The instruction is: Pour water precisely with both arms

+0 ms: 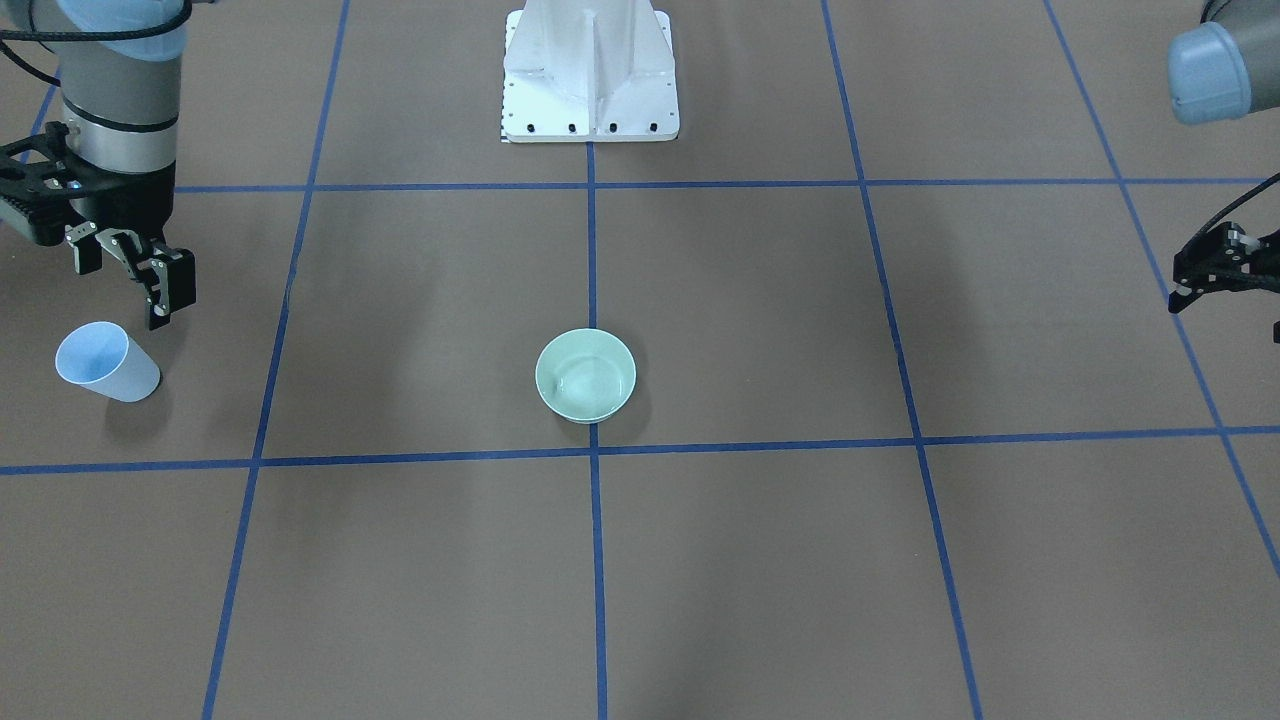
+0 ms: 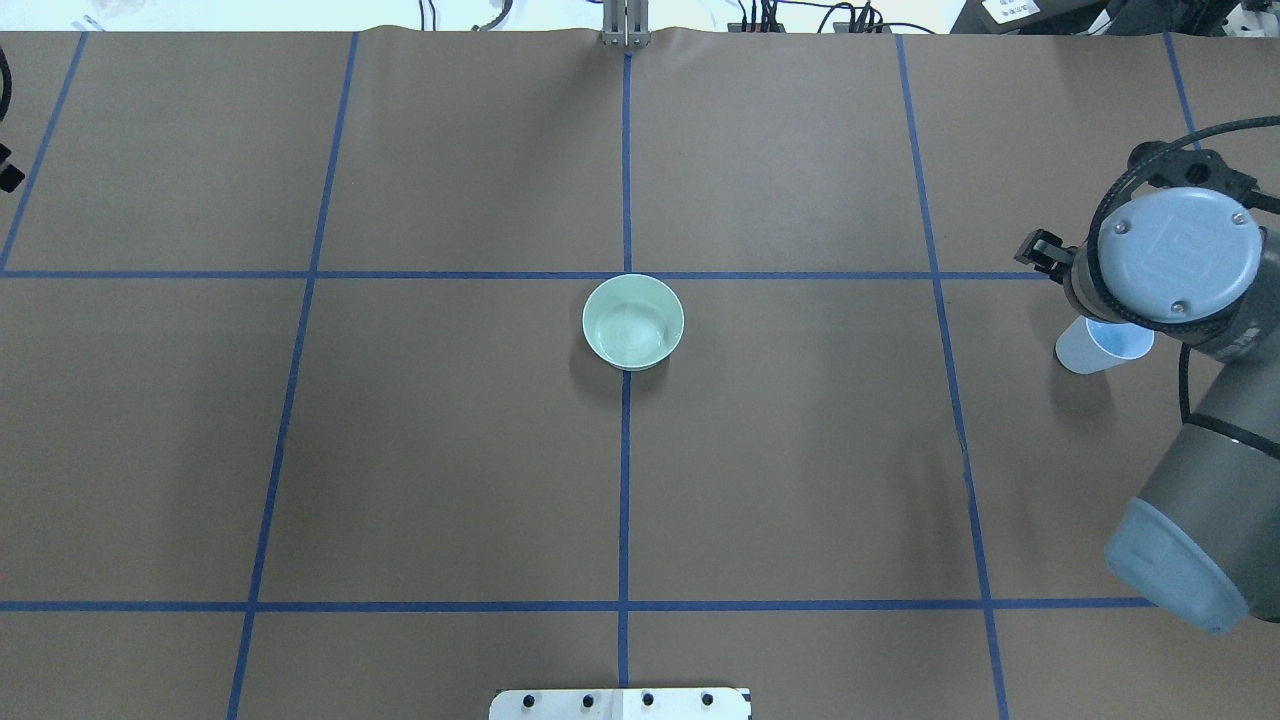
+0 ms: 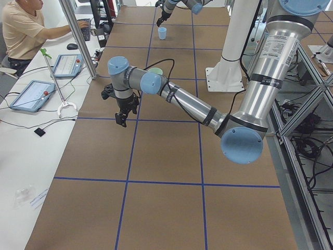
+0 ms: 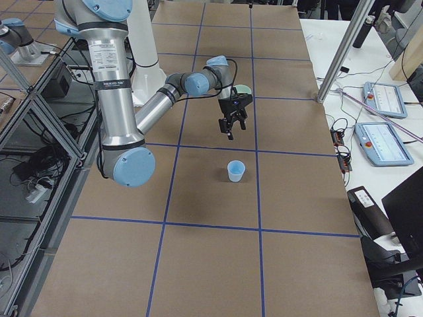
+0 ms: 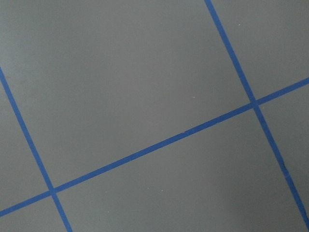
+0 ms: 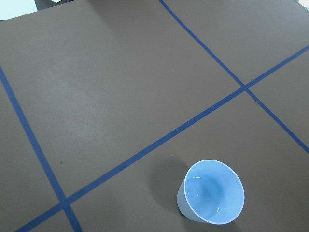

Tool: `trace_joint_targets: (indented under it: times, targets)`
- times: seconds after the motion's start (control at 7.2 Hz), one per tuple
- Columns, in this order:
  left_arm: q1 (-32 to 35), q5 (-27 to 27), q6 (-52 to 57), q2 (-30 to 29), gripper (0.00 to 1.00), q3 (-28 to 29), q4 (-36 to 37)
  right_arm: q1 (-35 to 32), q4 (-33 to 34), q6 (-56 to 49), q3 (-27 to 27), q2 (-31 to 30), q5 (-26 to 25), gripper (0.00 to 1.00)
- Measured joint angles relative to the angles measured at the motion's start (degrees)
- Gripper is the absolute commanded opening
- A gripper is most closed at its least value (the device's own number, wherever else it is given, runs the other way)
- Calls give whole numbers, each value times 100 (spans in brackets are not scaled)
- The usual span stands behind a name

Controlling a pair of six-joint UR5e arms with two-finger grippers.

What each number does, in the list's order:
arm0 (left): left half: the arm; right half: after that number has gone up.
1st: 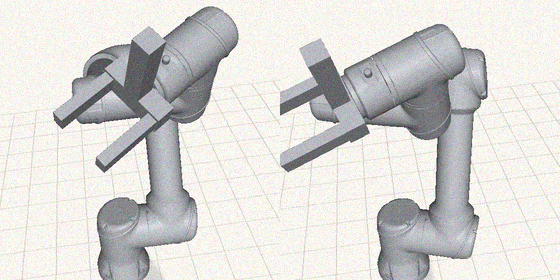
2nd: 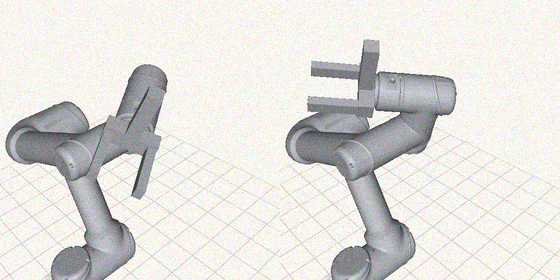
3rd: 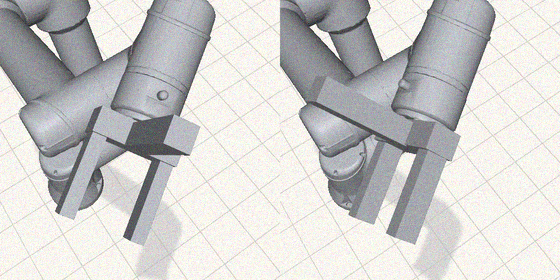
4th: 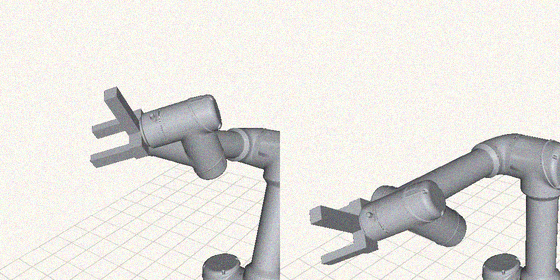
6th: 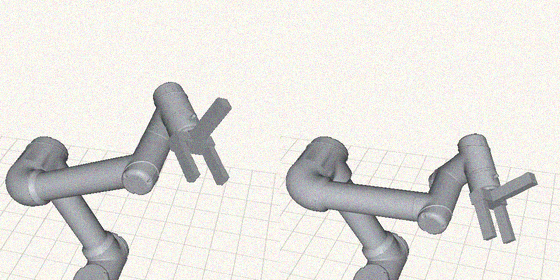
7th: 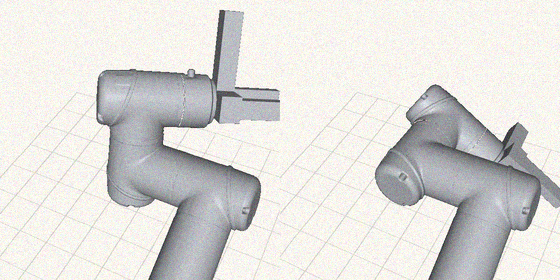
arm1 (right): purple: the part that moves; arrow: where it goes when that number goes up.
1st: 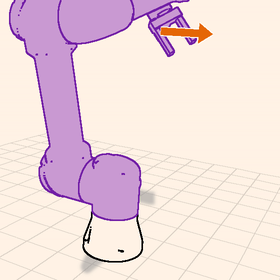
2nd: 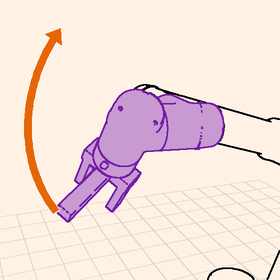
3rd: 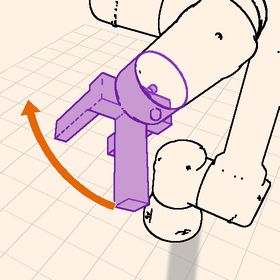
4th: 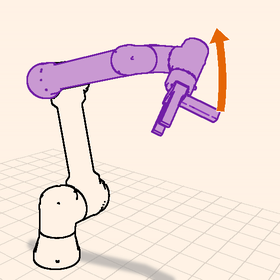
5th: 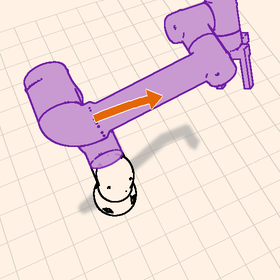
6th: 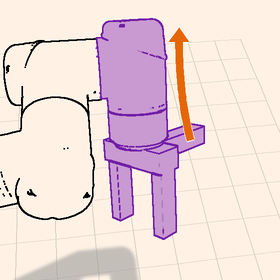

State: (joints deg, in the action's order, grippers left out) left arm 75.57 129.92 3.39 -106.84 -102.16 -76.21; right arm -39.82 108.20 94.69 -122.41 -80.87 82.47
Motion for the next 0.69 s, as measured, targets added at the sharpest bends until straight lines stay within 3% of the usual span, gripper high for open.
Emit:
trace_joint_targets:
  times: [0.42, 0.69]
  targets:
    - [10, 116, -10, 5, 100, 28, -24, 795, 305, 1445, 810, 132, -1261, 100]
    - [10, 136, -19, 5, 100, 28, -22, 1102, 328, 2065, 1379, 167, -1756, 100]
